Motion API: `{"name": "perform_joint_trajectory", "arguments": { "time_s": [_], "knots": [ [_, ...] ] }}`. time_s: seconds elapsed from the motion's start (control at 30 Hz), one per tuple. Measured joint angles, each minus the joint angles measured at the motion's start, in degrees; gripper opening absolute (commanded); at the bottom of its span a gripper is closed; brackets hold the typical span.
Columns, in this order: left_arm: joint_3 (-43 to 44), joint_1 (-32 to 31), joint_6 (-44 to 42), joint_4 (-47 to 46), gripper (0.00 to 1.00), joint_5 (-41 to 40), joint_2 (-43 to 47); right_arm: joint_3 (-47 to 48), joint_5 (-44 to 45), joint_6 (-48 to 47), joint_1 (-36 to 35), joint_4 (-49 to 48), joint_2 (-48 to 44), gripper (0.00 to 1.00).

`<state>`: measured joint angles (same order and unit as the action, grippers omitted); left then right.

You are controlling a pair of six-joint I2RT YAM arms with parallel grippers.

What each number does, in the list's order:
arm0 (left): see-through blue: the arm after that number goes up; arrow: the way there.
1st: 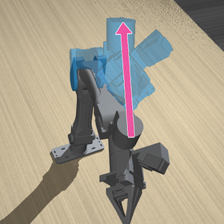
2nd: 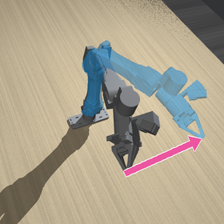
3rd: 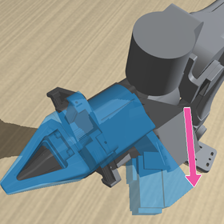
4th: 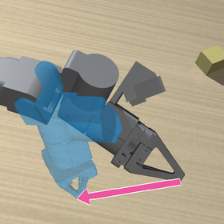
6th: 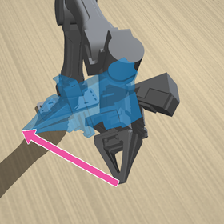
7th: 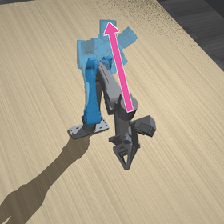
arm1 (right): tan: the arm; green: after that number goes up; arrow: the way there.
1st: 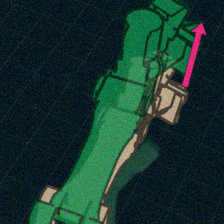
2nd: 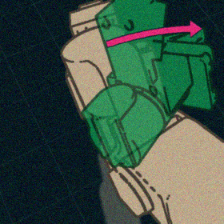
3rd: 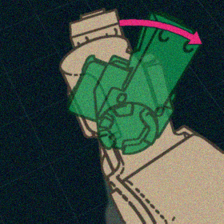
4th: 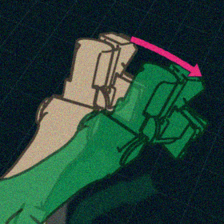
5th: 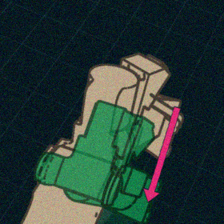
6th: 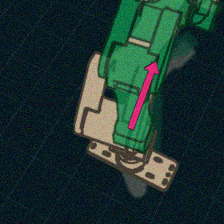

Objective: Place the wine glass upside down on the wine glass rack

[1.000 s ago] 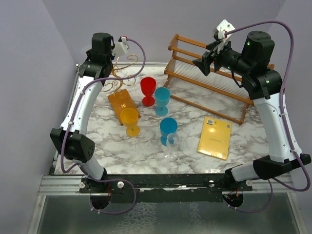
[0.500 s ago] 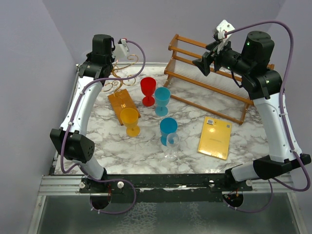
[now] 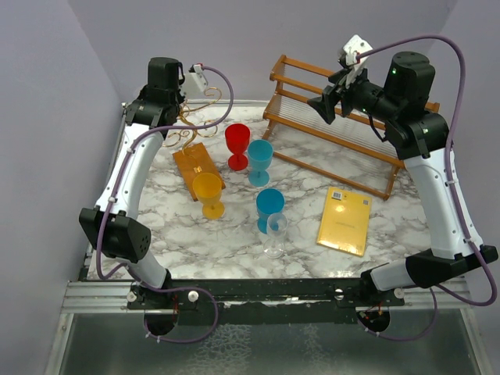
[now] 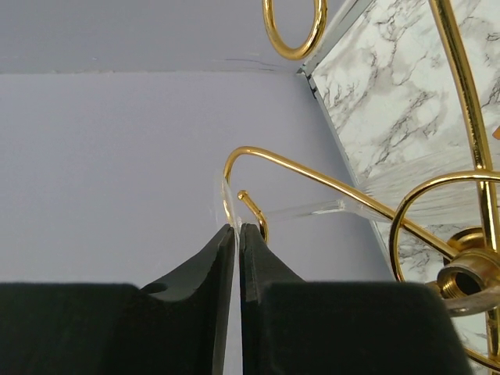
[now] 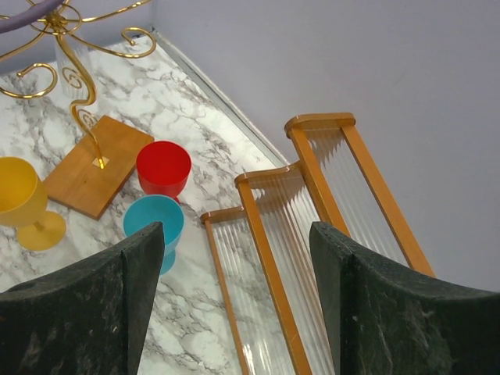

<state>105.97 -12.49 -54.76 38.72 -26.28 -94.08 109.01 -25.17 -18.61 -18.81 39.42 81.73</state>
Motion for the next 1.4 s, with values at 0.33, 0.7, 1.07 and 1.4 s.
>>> {"name": "perform_joint_trajectory", "arguments": {
  "time_s": [0.33, 0.7, 1.07, 1.4],
  "knots": [
    [-0.5, 0.0, 1.2, 0.7, 0.29, 0.9, 1.6, -4.1, 0.6, -2.1, 0.0, -0.6, 0.0, 0.75],
    [-1.1, -0.3, 3.9, 3.5, 0.57, 4.1, 4.2, -10.4, -1.6, -8.1, -0.2, 1.5, 0.1, 0.75],
    [-1.2, -0.7, 13.8, 2.0, 0.89, 12.0, 11.1, -15.5, -11.8, -18.6, -10.1, 15.8, 0.0, 0.74],
    [-1.1, -0.7, 20.2, -1.4, 0.96, 15.0, 11.3, -19.8, -12.3, -21.0, -23.4, 22.0, -0.9, 0.63]
  ]
}}
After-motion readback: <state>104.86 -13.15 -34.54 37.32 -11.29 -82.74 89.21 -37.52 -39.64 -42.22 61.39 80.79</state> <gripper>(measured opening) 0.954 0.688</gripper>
